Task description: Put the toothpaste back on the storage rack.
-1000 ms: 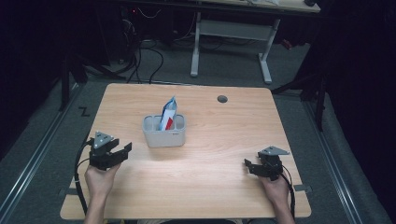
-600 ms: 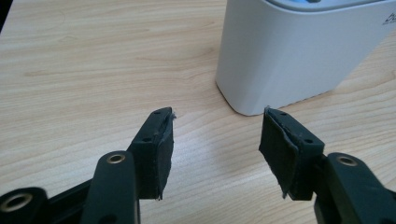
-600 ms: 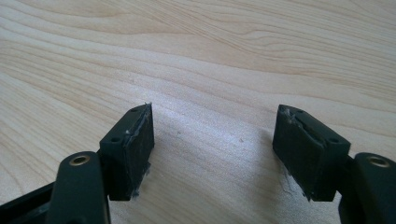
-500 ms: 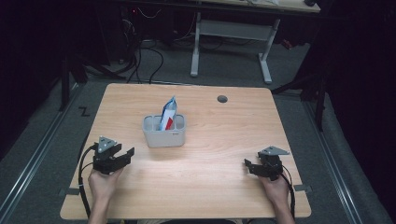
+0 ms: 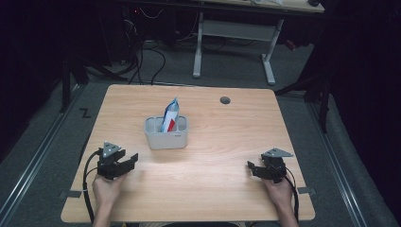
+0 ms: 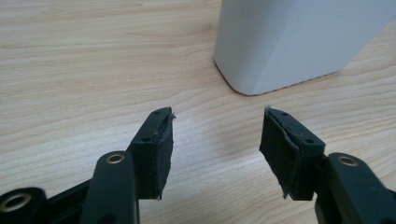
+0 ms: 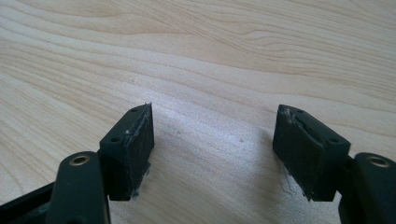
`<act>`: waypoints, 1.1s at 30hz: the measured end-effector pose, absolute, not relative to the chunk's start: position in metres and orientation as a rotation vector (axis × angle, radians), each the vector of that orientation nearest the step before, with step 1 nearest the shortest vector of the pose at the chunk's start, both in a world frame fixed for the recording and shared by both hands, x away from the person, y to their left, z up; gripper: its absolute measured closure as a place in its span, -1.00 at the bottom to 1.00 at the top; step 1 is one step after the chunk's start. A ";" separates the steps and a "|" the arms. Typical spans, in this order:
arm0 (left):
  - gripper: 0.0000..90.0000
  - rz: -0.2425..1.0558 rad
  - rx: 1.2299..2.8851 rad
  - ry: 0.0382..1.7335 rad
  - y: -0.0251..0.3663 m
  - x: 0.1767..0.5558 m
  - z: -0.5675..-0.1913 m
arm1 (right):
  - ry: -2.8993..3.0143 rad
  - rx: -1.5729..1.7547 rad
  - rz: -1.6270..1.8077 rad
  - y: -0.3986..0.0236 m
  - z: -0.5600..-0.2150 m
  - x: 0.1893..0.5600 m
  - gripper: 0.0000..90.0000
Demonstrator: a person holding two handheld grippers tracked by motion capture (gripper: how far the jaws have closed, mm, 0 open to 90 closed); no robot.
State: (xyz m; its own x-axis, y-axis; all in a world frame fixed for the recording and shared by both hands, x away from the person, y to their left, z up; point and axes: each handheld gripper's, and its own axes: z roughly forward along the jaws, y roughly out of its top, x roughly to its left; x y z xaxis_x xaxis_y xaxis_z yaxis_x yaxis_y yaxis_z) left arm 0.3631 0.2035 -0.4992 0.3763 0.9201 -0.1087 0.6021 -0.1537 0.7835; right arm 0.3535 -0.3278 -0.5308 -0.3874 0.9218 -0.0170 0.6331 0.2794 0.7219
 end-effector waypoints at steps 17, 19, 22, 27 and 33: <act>-0.02 0.466 1.910 1.347 0.193 0.364 -0.524 | 2.120 1.397 0.891 -0.328 -0.531 0.354 -0.35; -0.02 0.468 1.928 1.351 0.191 0.364 -0.526 | 2.120 1.396 0.891 -0.328 -0.531 0.354 -0.35; -0.02 0.471 1.945 1.343 0.187 0.365 -0.528 | 2.120 1.397 0.890 -0.328 -0.531 0.354 -0.35; -0.02 0.497 1.967 1.334 0.181 0.367 -0.531 | 2.120 1.396 0.891 -0.328 -0.531 0.354 -0.35; -0.02 0.505 1.957 1.326 0.177 0.368 -0.532 | 2.119 1.399 0.891 -0.328 -0.531 0.353 -0.35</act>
State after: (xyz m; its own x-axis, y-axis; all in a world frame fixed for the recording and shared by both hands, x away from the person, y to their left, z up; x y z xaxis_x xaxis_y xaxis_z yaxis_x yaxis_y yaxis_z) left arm 0.3683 0.1768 -0.5324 0.3971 0.9153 -0.0677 0.6382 -0.2224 0.7370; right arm 0.3535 -0.3279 -0.5308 -0.3868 0.9220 -0.0158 0.6337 0.2782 0.7218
